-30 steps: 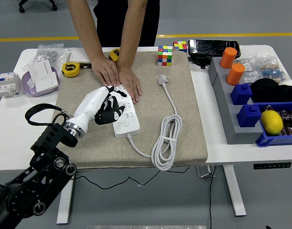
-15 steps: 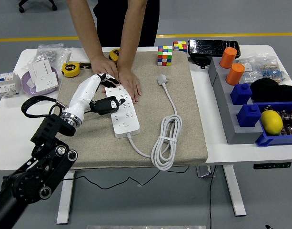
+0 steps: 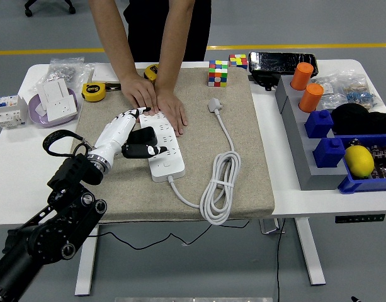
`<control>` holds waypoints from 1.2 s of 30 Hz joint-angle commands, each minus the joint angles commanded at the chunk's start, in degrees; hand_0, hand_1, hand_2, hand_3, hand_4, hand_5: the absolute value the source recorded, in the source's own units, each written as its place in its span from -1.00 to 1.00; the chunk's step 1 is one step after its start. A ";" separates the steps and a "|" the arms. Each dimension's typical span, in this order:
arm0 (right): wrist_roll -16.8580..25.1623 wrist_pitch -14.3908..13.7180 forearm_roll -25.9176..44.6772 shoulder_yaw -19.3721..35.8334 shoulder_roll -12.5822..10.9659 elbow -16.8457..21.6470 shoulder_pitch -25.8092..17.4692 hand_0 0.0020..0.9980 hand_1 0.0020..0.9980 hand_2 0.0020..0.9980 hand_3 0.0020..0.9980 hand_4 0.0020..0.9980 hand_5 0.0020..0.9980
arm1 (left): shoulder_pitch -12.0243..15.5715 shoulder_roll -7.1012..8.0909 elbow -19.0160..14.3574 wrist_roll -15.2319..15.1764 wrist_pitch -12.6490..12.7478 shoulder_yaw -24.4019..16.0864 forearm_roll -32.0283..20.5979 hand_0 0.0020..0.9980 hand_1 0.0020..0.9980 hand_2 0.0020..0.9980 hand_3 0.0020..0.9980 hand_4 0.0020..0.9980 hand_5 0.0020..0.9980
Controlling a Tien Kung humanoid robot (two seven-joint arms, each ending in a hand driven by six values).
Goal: Pick up the plug,place it near the board,insert it into the board,press the button
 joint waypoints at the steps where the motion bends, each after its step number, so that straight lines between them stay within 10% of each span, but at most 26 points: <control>1: 0.00 0.00 0.01 0.00 0.00 0.00 0.00 0.68 0.51 0.48 0.55 1.00 0.75 | -0.01 -0.01 0.04 0.00 0.01 0.01 0.00 1.00 1.00 0.89 0.86 1.00 -0.24; 21: -0.02 -0.02 0.00 0.07 0.04 0.00 0.16 0.68 0.51 0.48 0.55 1.00 0.74 | -1.96 -1.37 6.36 0.38 2.51 -1.18 3.01 0.73 0.73 0.52 0.45 0.82 -0.32; 22: -0.02 -0.01 -0.01 0.07 0.05 0.00 0.15 0.68 0.51 0.48 0.55 1.00 0.74 | -2.05 -1.37 6.65 0.35 2.58 -1.27 3.34 0.66 0.68 0.45 0.17 0.54 -0.45; 27: -0.04 0.01 -0.09 0.04 0.05 0.00 0.09 0.68 0.51 0.48 0.55 1.00 0.74 | -2.38 -1.37 7.56 0.50 3.07 -1.67 5.19 0.66 0.68 0.45 0.17 0.54 -0.45; 28: -0.05 0.03 -0.15 0.05 0.04 0.00 0.07 0.68 0.51 0.48 0.55 1.00 0.74 | -2.43 -1.37 7.71 0.60 3.09 -1.76 5.67 0.55 0.57 0.18 0.05 0.04 -0.63; 33: -0.08 0.05 -0.28 0.01 -0.01 0.00 0.07 0.68 0.51 0.48 0.55 1.00 0.74 | -2.59 -1.37 8.27 0.67 3.56 -1.90 6.62 0.55 0.57 0.18 0.05 0.04 -0.63; 34: -0.06 0.06 -0.28 -0.04 -0.02 0.00 0.07 0.68 0.51 0.48 0.55 1.00 0.74 | -2.61 -1.37 8.36 0.67 3.68 -1.92 6.72 0.37 0.25 0.05 -0.03 -0.18 -0.68; 36: -0.07 0.05 -0.25 -0.09 -0.03 0.00 0.07 0.68 0.51 0.48 0.55 1.00 0.74 | -2.62 -1.37 8.39 0.68 3.78 -1.91 6.81 0.37 0.25 0.05 -0.03 -0.18 -0.68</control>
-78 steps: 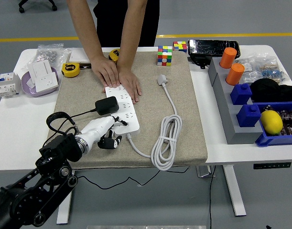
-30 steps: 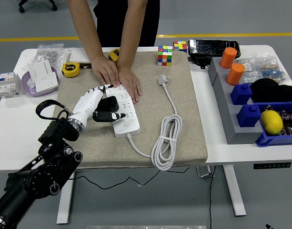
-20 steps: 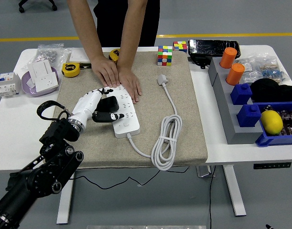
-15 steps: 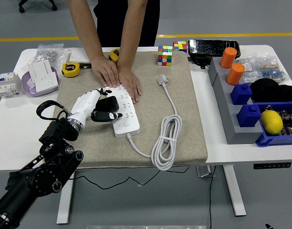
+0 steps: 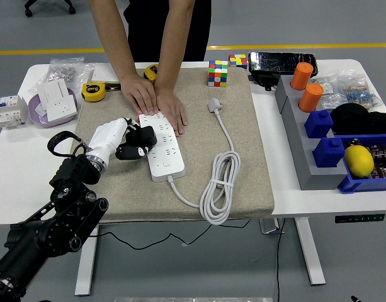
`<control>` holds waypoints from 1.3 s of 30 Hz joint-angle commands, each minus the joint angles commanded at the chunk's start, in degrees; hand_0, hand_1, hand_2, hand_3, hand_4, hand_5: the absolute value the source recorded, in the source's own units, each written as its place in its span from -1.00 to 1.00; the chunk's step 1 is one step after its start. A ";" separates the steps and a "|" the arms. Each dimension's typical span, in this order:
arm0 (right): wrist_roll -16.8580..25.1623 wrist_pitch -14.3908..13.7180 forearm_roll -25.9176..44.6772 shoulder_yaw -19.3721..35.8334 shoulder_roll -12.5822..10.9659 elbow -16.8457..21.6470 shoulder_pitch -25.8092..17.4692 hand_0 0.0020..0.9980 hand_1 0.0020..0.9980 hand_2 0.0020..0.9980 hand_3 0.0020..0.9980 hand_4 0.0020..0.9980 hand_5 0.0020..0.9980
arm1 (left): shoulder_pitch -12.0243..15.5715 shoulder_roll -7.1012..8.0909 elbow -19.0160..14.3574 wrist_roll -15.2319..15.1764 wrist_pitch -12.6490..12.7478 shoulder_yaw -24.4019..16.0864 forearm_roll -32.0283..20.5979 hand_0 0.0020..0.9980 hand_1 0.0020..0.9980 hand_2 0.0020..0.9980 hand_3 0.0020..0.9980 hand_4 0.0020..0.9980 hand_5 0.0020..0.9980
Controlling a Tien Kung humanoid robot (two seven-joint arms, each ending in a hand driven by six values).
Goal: Pick up the plug,place it near the board,insert it into the board,press the button
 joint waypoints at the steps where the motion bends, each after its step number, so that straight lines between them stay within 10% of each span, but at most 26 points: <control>1: 0.00 0.00 0.02 -0.04 -0.01 0.00 0.00 0.68 0.51 0.48 0.55 1.00 0.74 | 0.00 0.00 -0.04 0.02 -0.02 0.02 0.05 0.37 0.25 0.05 -0.03 -0.18 -0.68; 10: -0.04 0.02 0.01 -0.22 -0.05 0.00 -0.16 0.68 0.51 0.48 0.55 1.00 0.74 | 0.11 0.00 -0.15 -0.35 0.16 0.48 0.38 0.03 -0.10 -0.20 -0.29 -0.27 -0.85; 27: -0.10 -0.03 0.12 -0.02 0.05 0.00 -0.30 0.68 0.51 0.48 0.55 1.00 0.74 | 0.23 0.00 -1.40 -1.25 0.52 -0.07 1.12 -0.02 -0.15 -0.26 -0.40 -0.31 -0.88; 39: -0.17 -0.12 0.32 0.09 0.17 0.00 -0.34 0.68 0.51 0.48 0.55 1.00 0.74 | 2.32 2.26 -9.35 -0.35 -1.73 -3.70 1.75 -0.01 -0.15 -0.29 -0.43 -0.31 -0.88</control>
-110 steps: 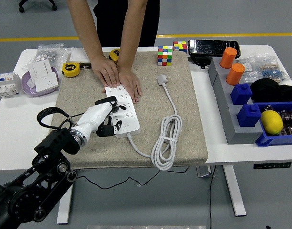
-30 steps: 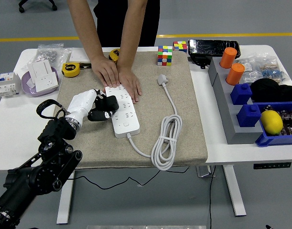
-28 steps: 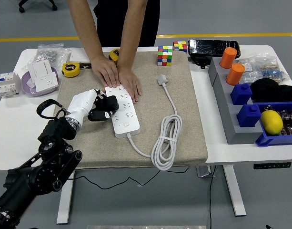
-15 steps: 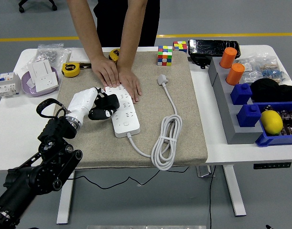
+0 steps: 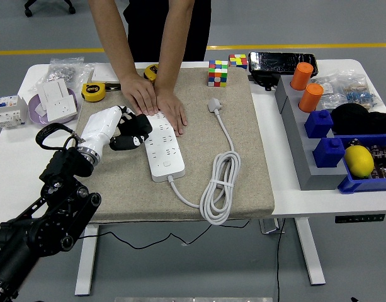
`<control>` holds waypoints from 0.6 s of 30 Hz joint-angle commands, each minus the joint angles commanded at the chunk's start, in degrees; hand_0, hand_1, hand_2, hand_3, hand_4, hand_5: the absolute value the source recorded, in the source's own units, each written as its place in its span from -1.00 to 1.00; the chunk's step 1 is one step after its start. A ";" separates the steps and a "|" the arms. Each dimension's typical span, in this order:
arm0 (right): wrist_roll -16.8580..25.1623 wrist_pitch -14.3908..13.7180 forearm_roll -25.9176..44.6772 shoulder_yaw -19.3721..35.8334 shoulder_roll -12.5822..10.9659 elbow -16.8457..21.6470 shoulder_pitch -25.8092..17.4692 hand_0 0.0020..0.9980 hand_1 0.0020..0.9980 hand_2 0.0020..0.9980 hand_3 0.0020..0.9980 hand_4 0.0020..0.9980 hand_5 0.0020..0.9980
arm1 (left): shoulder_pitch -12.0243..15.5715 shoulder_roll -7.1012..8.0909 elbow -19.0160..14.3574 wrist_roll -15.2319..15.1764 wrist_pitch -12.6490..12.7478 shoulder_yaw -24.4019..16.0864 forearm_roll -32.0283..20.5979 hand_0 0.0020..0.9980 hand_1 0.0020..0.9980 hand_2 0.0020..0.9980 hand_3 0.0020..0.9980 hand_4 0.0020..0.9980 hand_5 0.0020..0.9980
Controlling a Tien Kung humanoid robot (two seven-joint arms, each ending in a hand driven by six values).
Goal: Pick up the plug,place it near the board,insert it into the board,press the button
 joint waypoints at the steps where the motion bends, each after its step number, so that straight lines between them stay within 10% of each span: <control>1: 0.01 -0.01 0.01 0.02 0.01 0.00 0.00 0.68 0.51 0.48 0.55 1.00 0.74 | 0.25 0.27 -0.48 0.02 0.08 -0.42 0.29 -0.01 -0.15 -0.29 -0.43 -0.31 -0.88; 18: 0.10 -0.07 0.20 0.05 -0.04 0.00 -0.05 0.68 0.51 0.48 0.55 1.00 0.74 | 2.62 1.77 4.49 -0.83 -0.01 -2.92 0.70 0.01 -0.10 -0.28 -0.41 -0.30 -0.88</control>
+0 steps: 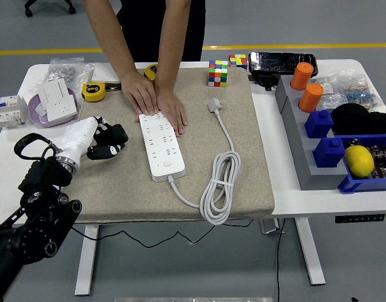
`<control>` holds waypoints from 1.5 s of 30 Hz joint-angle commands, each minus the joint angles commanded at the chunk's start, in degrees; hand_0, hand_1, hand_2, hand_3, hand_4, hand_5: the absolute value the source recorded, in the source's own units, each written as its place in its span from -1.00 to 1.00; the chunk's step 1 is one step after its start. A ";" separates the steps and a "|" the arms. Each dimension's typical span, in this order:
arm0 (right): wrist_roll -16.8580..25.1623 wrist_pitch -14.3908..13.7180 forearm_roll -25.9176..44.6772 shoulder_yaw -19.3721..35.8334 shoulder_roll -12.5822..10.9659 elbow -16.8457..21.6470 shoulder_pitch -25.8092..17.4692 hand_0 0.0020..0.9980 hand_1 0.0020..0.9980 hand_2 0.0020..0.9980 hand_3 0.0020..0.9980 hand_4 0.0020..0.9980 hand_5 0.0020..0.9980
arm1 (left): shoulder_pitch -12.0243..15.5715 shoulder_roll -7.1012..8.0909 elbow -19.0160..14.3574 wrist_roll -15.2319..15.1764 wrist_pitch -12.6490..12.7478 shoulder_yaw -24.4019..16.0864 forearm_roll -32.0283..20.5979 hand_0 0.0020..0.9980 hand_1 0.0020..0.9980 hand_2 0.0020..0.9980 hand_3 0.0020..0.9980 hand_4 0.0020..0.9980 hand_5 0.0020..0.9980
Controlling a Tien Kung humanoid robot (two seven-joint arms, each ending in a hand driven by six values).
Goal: Pick up the plug,place it near the board,insert it into the board,press the button
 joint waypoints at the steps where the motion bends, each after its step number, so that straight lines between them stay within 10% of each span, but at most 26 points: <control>1: -0.02 0.00 -0.02 0.08 0.00 0.00 -0.03 0.68 0.51 0.48 0.55 1.00 0.74 | 0.05 -0.08 -0.01 -0.02 -0.05 0.06 0.00 0.01 -0.10 -0.28 -0.41 -0.30 -0.88; 7: 0.04 -0.01 0.12 0.06 -0.01 0.00 0.03 0.68 0.50 0.48 0.55 1.00 0.75 | 0.31 -0.25 0.36 -1.13 -2.26 -0.38 -4.32 0.02 -0.03 -0.21 -0.32 -0.26 -0.86; 8: 0.03 0.00 0.09 0.09 -0.01 0.00 0.04 0.68 0.51 0.48 0.55 1.00 0.75 | 0.32 -0.25 0.42 -1.15 -2.87 -0.48 -4.93 0.33 0.49 0.28 0.09 0.52 -0.14; 19: 0.08 -0.04 0.14 0.22 0.03 0.00 0.22 0.68 0.51 0.48 0.55 1.00 0.75 | 0.39 -0.26 0.44 -1.08 -4.97 -0.83 -6.87 0.58 0.75 0.58 0.48 0.78 0.22; 20: 0.08 -0.03 0.16 0.19 0.04 0.00 0.20 0.68 0.51 0.48 0.55 1.00 0.74 | 0.40 -0.27 0.37 -1.13 -5.08 -0.91 -7.00 0.72 0.88 0.72 0.62 1.00 0.67; 25: 0.08 -0.03 0.14 0.25 0.09 0.00 0.18 0.68 0.51 0.48 0.55 1.00 0.74 | 0.49 -0.22 -0.27 -1.67 -6.19 -1.61 -8.87 0.72 0.88 0.72 0.62 1.00 0.67; 26: 0.06 -0.03 0.09 0.28 0.09 0.00 0.19 0.68 0.51 0.48 0.55 1.00 0.74 | 0.53 -0.19 -0.43 -1.74 -6.46 -1.75 -9.25 0.81 0.95 0.77 0.68 1.00 0.96; 34: 0.11 -0.05 0.15 0.15 0.17 0.00 0.29 0.68 0.51 0.48 0.55 1.00 0.74 | 3.50 -1.96 -2.92 -8.79 -2.48 -5.73 -25.75 0.77 0.91 0.76 0.68 1.00 1.00; 45: 0.01 0.10 -0.14 -0.37 0.26 0.00 0.37 0.68 0.51 0.48 0.55 1.00 0.73 | 8.17 -2.49 -9.25 -15.41 -4.23 -7.33 -51.96 0.69 0.77 0.68 0.63 1.00 1.00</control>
